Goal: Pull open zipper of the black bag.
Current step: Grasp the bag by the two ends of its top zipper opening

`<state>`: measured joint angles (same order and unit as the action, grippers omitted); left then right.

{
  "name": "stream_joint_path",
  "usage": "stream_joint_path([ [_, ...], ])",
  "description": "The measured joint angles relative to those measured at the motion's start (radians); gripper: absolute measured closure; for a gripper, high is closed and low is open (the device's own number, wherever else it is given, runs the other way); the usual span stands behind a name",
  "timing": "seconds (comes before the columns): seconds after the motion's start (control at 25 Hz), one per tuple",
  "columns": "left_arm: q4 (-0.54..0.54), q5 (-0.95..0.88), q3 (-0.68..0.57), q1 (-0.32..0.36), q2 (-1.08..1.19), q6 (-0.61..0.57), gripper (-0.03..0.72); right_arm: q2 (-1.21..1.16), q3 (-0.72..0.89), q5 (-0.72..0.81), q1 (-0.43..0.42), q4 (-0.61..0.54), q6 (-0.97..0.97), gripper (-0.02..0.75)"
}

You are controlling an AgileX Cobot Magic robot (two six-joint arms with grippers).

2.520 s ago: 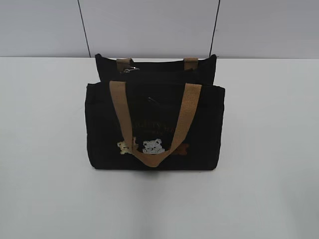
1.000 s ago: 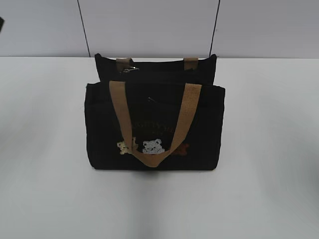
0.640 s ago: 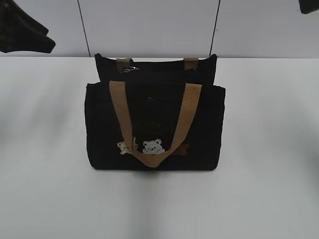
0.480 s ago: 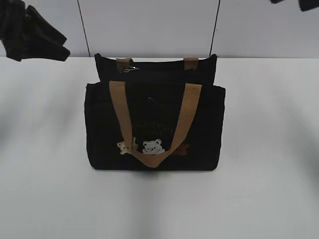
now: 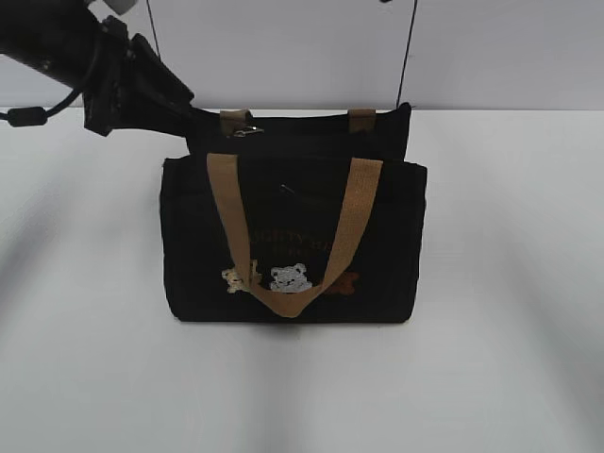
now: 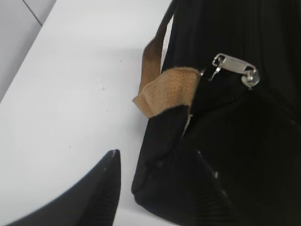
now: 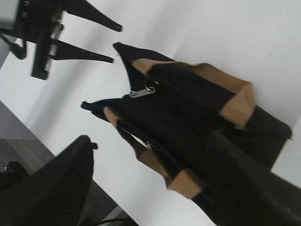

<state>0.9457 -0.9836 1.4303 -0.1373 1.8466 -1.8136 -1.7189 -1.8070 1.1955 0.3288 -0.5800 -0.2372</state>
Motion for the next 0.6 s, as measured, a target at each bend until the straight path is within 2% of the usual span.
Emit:
stream_joint_path([
  [0.16,0.000,0.001,0.001,-0.004,0.035,-0.005,0.323,-0.082,-0.084,0.002,0.072,-0.001,0.038,0.182],
  [0.44,0.017,0.024,0.003,-0.004,0.061,-0.014,0.326,-0.206,-0.128,-0.026,0.131,-0.059,0.066,0.182],
  [0.6,0.052,0.023,0.003,-0.004,0.062,-0.015,0.388,-0.263,-0.128,-0.038,0.132,-0.070,0.068,0.182],
])
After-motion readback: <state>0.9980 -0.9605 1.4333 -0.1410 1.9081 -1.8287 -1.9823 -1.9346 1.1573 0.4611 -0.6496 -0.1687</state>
